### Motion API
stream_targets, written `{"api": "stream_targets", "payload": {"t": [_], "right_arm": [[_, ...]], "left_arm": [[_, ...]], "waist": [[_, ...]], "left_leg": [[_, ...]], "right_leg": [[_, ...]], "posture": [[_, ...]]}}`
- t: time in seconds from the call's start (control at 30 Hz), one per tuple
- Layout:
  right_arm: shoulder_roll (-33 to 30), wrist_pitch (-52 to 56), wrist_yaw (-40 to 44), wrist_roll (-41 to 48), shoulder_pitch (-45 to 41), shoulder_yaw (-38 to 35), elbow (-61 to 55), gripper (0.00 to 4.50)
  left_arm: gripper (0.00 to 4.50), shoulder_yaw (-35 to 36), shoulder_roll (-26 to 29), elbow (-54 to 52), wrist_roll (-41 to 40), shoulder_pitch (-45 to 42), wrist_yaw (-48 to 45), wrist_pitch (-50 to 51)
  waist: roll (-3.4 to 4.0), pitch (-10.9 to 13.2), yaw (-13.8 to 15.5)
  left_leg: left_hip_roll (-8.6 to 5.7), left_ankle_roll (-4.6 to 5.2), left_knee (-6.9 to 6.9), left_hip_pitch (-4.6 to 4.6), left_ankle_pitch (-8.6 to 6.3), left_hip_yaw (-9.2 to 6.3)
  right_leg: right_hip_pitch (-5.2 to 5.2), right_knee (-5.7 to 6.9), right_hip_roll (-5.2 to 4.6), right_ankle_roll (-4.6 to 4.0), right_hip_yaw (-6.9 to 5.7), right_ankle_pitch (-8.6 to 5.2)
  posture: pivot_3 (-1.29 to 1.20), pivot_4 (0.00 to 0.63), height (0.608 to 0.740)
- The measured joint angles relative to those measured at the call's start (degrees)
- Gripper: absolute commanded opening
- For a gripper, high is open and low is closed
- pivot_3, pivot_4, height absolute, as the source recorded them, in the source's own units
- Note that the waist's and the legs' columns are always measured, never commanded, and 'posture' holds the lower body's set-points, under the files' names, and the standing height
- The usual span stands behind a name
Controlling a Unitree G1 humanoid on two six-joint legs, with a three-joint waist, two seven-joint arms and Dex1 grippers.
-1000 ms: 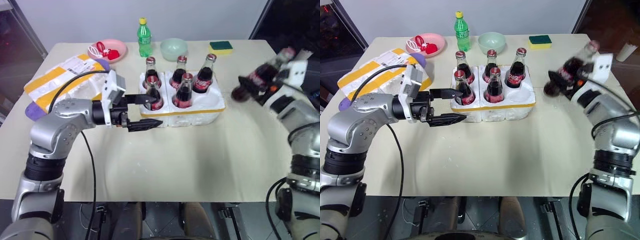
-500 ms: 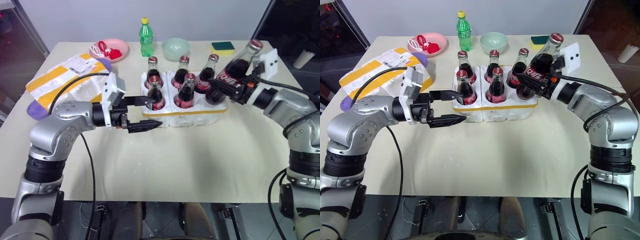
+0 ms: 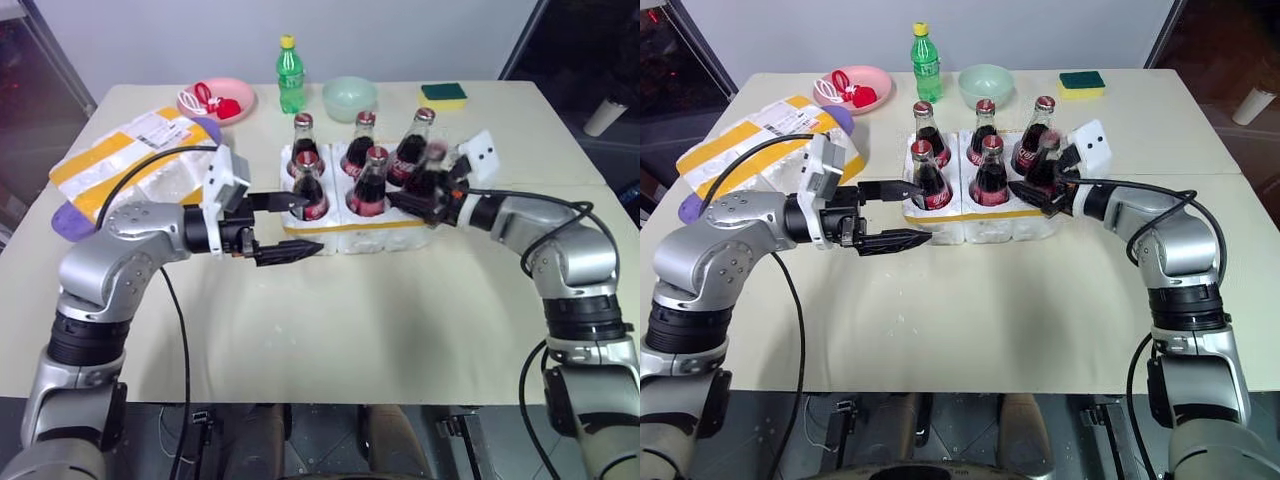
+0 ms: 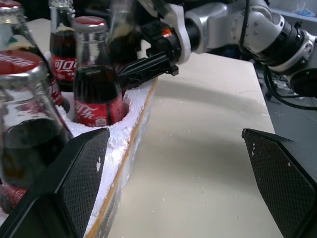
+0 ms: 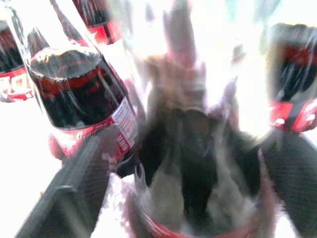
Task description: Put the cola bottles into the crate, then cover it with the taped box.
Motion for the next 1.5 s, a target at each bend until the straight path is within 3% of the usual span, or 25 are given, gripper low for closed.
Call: {"api": "stream_targets", "payload": {"t": [0.2,0.43,0.57,0.67,0.83,1.0,1.5], "right_arm": [[-3.29,6.98,1.61,5.45,0.09,-5.70,-5.46,4.46],[-19.48,13.24,9.44,14.25,3.06,-20.55,-13.13,4.46],[-23.68,13.92,15.32,16.37,9.93,-23.17,-14.32,4.46],[-24.14,14.85,19.36,21.96,11.92,-25.77,-18.98,4.46],[-23.84,17.34,20.43,32.47,10.69,-28.67,-23.89,4.46],[-24.15,17.83,19.38,35.39,12.60,-27.93,-26.90,4.46],[-27.19,17.65,15.94,37.72,18.19,-30.48,-30.42,4.46]], "left_arm": [[4.50,1.50,1.83,-2.35,-0.02,2.80,1.53,0.11],[4.50,14.65,12.25,-7.02,1.21,9.06,6.29,0.34],[4.50,20.87,19.17,-8.29,11.62,20.52,9.69,-4.40],[4.50,23.64,23.33,-5.57,25.70,31.42,15.59,-12.65],[4.50,21.94,24.32,5.07,42.46,37.36,26.64,-17.84],[4.50,16.33,23.17,12.38,49.81,34.95,32.53,-20.17],[4.50,-2.14,16.42,49.63,60.50,8.68,41.61,-36.77]], "waist": [[0.01,0.01,0.23],[-0.06,-0.02,0.18],[-0.06,-0.02,-0.37],[-0.02,-0.02,-0.42],[-0.14,-0.04,0.27],[-0.34,-0.12,0.94],[-0.42,-0.16,0.40]], "left_leg": [[0.00,0.00,-0.02,-0.04,0.00,-0.03],[0.01,0.02,-0.06,0.09,-0.01,-0.04],[0.04,0.04,-0.10,0.22,-0.03,0.14],[0.06,0.04,-0.09,0.25,-0.03,0.20],[0.07,0.02,-0.04,0.22,-0.04,0.21],[0.04,0.00,0.01,0.04,-0.05,0.21],[0.04,0.01,0.00,0.06,-0.04,0.21]], "right_leg": [[-0.04,0.00,0.00,0.00,-0.02,0.00],[0.08,-0.04,0.00,-0.03,-0.05,-0.02],[0.07,-0.04,0.00,-0.21,0.10,-0.12],[0.05,-0.04,-0.01,-0.25,0.14,-0.14],[0.10,-0.12,-0.03,-0.28,0.13,-0.15],[0.01,-0.16,-0.10,-0.30,0.10,-0.15],[-0.01,-0.04,-0.09,-0.01,0.04,0.02]], "posture": [[0.00,0.150,0.739],[0.00,0.150,0.739],[0.00,0.150,0.739],[0.00,0.150,0.739],[0.00,0.150,0.739],[0.00,0.150,0.739],[0.00,0.150,0.739]]}}
